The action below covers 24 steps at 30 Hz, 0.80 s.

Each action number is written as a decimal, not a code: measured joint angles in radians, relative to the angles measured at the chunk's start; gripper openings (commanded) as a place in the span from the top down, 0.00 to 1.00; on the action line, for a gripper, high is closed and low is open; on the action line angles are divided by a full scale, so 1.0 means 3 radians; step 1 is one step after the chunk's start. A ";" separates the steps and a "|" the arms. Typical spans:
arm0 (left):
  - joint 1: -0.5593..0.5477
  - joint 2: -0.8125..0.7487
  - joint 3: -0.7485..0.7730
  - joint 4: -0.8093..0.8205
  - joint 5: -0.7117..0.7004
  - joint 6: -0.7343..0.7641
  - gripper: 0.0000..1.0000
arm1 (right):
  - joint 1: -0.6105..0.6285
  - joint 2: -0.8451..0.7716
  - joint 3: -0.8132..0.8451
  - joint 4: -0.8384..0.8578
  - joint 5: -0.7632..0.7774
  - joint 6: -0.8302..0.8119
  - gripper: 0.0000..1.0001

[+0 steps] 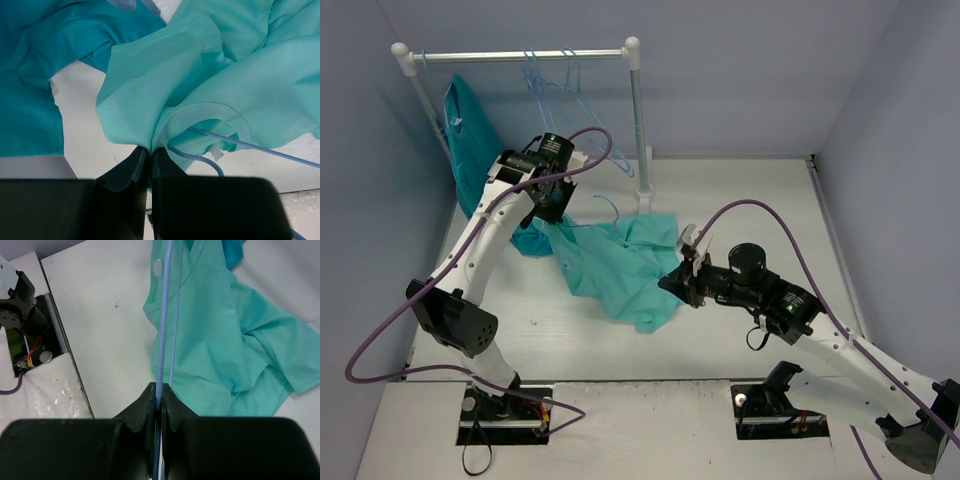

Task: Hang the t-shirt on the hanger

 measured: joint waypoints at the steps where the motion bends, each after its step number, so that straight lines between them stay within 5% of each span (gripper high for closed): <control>1: 0.0000 0.0000 0.0000 0.0000 0.0022 0.0002 1.00 | 0.0000 -0.0007 -0.0006 0.0010 -0.0005 0.0000 1.00; 24: -0.0129 -0.0446 0.0932 -0.0160 0.0713 -0.0227 1.00 | 0.0012 -0.0009 -0.0009 0.0829 0.0101 -0.0161 1.00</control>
